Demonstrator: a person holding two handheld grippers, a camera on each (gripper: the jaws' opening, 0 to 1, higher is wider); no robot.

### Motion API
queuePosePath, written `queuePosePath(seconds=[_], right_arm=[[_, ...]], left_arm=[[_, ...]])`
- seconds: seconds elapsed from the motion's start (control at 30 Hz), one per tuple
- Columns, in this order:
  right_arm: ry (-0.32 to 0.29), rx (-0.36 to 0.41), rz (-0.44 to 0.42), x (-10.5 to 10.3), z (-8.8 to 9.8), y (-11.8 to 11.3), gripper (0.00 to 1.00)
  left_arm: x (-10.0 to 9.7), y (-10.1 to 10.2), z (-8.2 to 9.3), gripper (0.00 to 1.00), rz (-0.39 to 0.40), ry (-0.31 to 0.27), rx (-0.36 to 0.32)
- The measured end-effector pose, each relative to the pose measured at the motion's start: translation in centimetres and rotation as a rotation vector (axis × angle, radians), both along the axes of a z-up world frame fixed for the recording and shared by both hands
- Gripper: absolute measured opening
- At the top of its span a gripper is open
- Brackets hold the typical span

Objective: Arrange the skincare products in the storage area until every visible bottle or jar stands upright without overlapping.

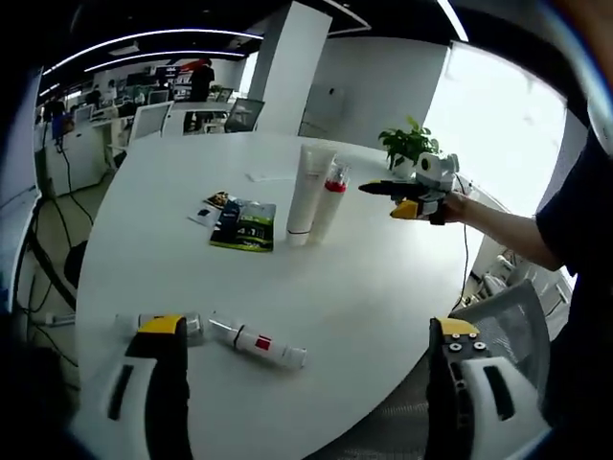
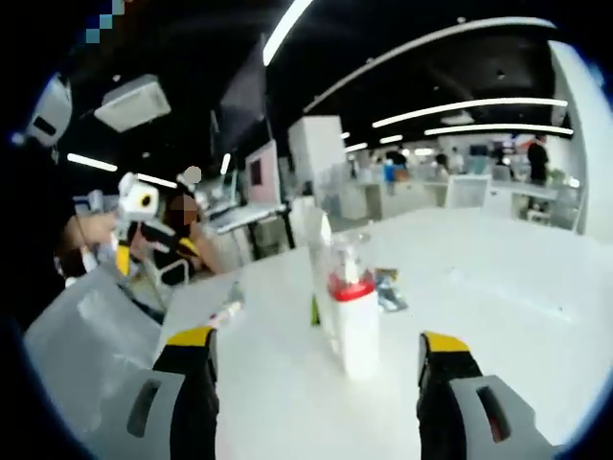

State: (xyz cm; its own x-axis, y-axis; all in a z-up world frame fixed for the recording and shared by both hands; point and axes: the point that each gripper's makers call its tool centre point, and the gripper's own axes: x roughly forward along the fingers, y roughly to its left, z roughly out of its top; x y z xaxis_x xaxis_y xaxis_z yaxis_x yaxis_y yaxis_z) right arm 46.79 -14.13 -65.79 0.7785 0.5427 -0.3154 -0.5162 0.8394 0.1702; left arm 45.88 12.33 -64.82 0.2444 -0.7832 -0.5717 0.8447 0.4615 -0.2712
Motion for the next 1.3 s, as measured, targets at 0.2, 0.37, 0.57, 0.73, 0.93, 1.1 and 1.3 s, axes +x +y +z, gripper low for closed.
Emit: queuePosePath(seconds=[0.2,0.37,0.57,0.73,0.93,1.1,1.3], right_arm=[[0.07,-0.013,-0.048,-1.9,0.6,0.7,0.89],[0.095,-0.047,-0.056,-3.2,1.5,1.5,0.9],[0.101,-0.072,-0.093,-5.4,2.2,2.2,0.97],[0.107,-0.063,-0.105,-6.9,2.4,2.8,0.99],[0.062,-0.006,-0.128,-8.4,4.8,3.3,0.99],[0.062,-0.002,-0.166,-10.1,5.5,3.1,0.99],[0.059,0.016,-0.196,-11.7,6.2,3.2,0.99]], left_arm=[[0.4,0.8,0.0,0.99,0.04,0.035,0.017],[0.6,1.3,-0.2,0.99,0.058,0.063,0.023],[0.8,1.6,0.7,0.98,0.075,0.084,0.015],[1.3,2.0,1.7,0.97,0.106,0.083,-0.014],[0.0,2.6,1.5,0.98,0.094,0.083,0.033],[-1.0,2.2,2.1,0.98,0.061,0.085,0.037],[-1.2,2.5,3.1,0.97,0.051,0.076,0.036]])
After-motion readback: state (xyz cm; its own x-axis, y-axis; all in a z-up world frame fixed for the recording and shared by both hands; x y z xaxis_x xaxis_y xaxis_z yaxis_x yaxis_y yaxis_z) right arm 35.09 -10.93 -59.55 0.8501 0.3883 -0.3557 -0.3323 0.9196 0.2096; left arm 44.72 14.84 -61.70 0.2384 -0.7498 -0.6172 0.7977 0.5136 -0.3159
